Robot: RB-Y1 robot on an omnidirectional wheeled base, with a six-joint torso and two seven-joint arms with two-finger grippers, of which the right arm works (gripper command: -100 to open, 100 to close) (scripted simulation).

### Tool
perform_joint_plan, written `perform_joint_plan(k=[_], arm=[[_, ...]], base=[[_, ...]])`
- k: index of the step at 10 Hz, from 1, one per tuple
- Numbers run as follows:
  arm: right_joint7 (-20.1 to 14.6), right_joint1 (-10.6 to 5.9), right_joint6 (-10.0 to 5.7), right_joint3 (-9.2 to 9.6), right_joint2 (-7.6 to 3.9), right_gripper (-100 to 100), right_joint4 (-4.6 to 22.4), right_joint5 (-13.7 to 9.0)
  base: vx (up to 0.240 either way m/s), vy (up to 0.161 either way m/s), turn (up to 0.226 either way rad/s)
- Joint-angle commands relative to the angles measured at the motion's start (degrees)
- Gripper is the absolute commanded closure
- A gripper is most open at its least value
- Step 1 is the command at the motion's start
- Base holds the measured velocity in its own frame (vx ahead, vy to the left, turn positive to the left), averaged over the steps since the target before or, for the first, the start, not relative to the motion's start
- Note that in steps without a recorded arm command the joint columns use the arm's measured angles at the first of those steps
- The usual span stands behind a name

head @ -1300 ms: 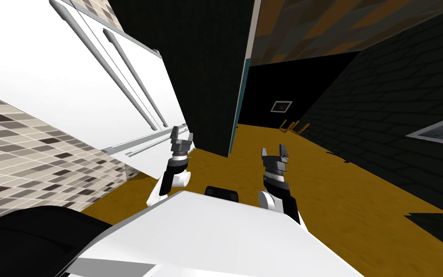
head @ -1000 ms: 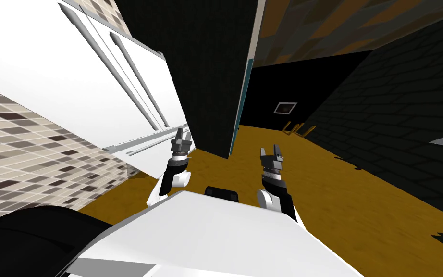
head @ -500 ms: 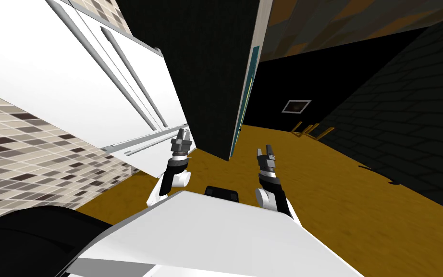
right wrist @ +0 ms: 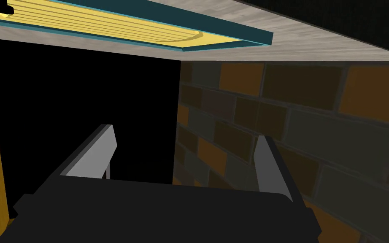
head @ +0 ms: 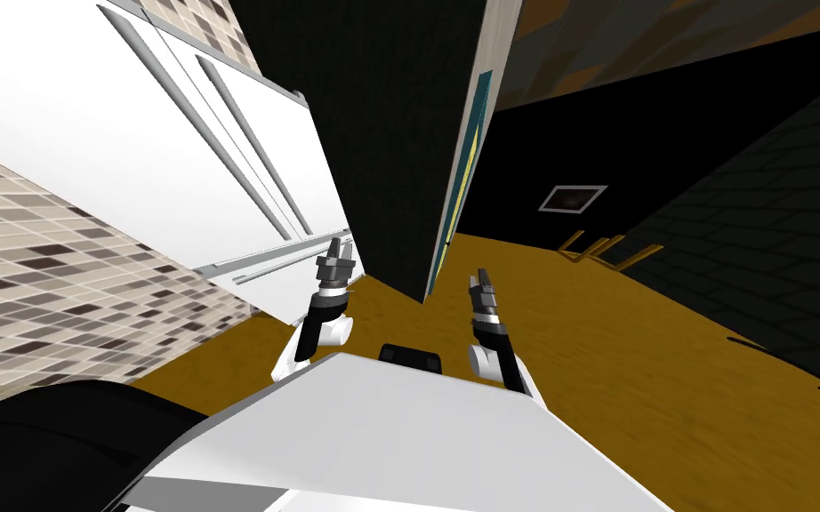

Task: Push the door open

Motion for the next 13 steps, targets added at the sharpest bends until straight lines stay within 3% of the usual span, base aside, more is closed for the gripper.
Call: perform_joint_plan(k=[1,13], arm=[[1.57,-1.14,0.18,0.16,-0.42,-100,1.73,1.13],[12.38,-8.49,0.62,2.19,-1.94,-100,14.14,9.43]], base=[[0.163,-0.167,0.177],[0.123,-0.175,0.156]])
